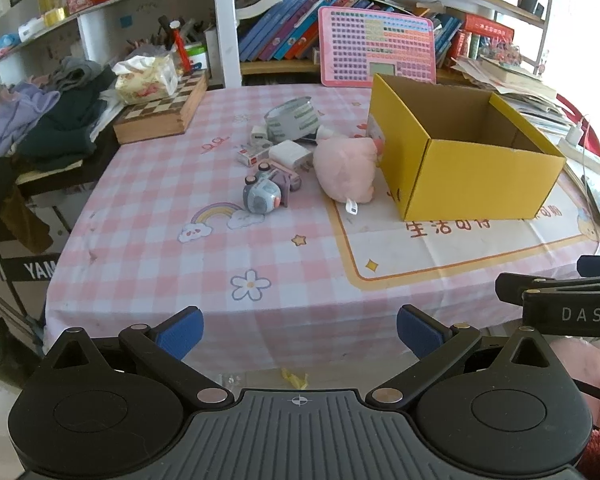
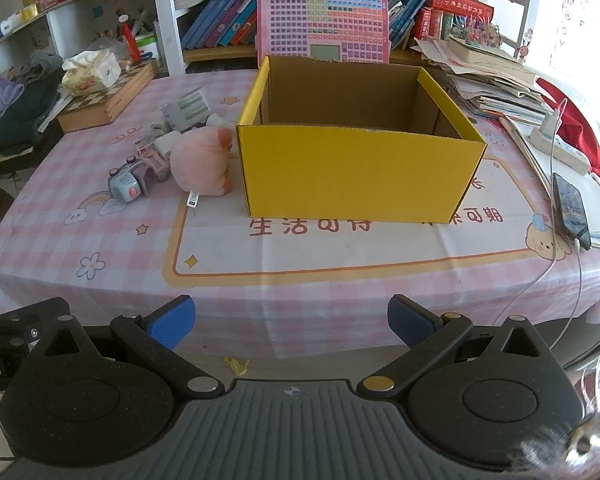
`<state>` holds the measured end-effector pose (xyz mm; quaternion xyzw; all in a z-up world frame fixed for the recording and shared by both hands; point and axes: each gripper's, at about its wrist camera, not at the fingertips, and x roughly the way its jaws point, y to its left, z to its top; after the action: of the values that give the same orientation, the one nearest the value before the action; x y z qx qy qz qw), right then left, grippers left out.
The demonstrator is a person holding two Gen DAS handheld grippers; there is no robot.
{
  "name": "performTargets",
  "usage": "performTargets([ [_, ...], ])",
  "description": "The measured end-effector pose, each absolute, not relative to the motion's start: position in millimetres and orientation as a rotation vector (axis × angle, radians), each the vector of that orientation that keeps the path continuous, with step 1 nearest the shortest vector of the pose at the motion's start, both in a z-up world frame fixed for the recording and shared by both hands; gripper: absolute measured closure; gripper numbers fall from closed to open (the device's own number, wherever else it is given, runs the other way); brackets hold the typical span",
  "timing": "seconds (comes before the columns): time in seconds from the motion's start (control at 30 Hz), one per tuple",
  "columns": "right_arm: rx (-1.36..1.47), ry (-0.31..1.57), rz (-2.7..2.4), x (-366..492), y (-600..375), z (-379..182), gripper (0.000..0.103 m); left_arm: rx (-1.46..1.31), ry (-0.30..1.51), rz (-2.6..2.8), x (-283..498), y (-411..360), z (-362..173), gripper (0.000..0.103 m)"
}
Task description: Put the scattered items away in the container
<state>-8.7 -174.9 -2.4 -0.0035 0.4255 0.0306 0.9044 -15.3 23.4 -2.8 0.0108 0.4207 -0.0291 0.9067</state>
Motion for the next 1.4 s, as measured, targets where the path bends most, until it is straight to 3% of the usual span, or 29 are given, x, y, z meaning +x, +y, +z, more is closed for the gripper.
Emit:
performTargets([
  [1.4, -0.200, 0.646, 0.207, -42.4, -109.4, 9.6, 0.000, 0.078, 0.724, -0.064, -45.9, 60.8, 5.3, 0.000],
])
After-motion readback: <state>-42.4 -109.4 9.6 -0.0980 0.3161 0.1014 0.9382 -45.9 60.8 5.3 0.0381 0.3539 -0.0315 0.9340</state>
